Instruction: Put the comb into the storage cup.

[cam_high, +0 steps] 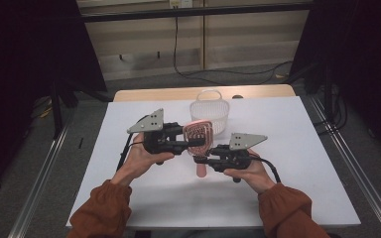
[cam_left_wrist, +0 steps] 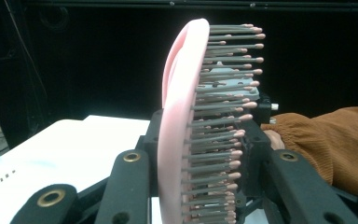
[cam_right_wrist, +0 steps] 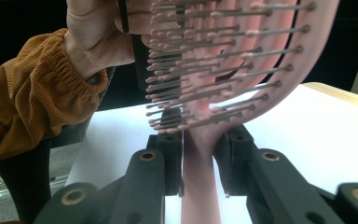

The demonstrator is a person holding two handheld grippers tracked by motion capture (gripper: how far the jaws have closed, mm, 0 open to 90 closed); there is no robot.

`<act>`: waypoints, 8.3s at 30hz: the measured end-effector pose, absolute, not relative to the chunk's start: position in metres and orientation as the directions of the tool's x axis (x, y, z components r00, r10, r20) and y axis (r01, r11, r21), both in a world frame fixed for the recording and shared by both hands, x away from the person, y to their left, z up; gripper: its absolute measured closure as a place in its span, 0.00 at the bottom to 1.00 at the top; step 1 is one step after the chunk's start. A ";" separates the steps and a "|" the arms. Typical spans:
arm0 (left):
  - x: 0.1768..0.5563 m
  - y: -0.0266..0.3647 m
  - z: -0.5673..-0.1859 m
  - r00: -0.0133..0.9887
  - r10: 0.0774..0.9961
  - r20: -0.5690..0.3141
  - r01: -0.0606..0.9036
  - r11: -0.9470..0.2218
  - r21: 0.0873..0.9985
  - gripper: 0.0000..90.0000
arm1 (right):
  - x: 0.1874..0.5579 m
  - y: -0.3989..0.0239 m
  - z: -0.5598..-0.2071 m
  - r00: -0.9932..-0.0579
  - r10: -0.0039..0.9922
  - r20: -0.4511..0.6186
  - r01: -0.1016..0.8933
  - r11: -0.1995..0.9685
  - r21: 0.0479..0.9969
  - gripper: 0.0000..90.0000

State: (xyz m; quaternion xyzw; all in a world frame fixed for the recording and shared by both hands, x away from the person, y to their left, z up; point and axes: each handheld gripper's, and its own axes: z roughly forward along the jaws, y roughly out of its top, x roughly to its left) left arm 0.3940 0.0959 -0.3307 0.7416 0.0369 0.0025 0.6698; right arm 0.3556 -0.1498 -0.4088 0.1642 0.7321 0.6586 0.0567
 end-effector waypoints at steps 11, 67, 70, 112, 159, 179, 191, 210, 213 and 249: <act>0.390 0.095 -0.327 0.995 0.091 -0.034 0.044 -0.111 0.993 0.71 | 0.353 -0.146 -0.407 -0.919 0.380 0.102 0.148 0.094 0.985 0.51; 0.407 0.113 -0.317 0.917 0.398 -0.037 0.090 -0.115 0.989 0.71 | 0.306 -0.220 -0.392 -0.553 0.833 -0.010 0.046 0.042 0.998 0.00; 0.407 0.112 -0.315 0.910 0.414 -0.013 0.073 -0.130 0.989 0.71 | 0.302 -0.224 -0.396 -0.536 0.844 -0.006 0.068 0.050 0.996 0.00; 0.453 0.109 -0.289 0.846 0.533 -0.001 0.045 -0.069 0.997 0.71 | 0.257 -0.297 -0.426 -0.271 0.962 0.015 0.134 0.022 0.991 0.00; 0.499 0.061 -0.274 0.809 0.586 0.037 -0.021 -0.034 0.999 0.71 | 0.256 -0.296 -0.428 -0.286 0.957 0.042 0.136 -0.002 0.991 0.00; 0.507 0.043 -0.299 0.809 0.587 0.019 0.007 -0.042 0.999 0.71 | 0.256 -0.296 -0.429 -0.292 0.955 0.046 0.146 -0.003 0.989 0.00; 0.518 0.032 -0.321 0.791 0.612 -0.001 0.052 -0.066 0.996 0.71 | 0.256 -0.296 -0.430 -0.295 0.954 0.043 0.148 0.001 0.989 0.00; 0.523 0.006 -0.347 0.802 0.598 -0.002 0.067 -0.087 0.994 0.71 | 0.255 -0.297 -0.430 -0.296 0.954 0.046 0.147 -0.002 0.989 0.00; 0.524 0.006 -0.352 0.809 0.588 -0.002 0.075 -0.100 0.992 0.71 | 0.255 -0.298 -0.430 -0.292 0.955 0.045 0.149 -0.001 0.989 0.00; 0.532 0.064 -0.366 0.756 0.654 0.000 0.150 -0.173 0.973 0.64 | 0.256 -0.297 -0.433 -0.306 0.951 0.036 0.166 0.016 0.986 0.00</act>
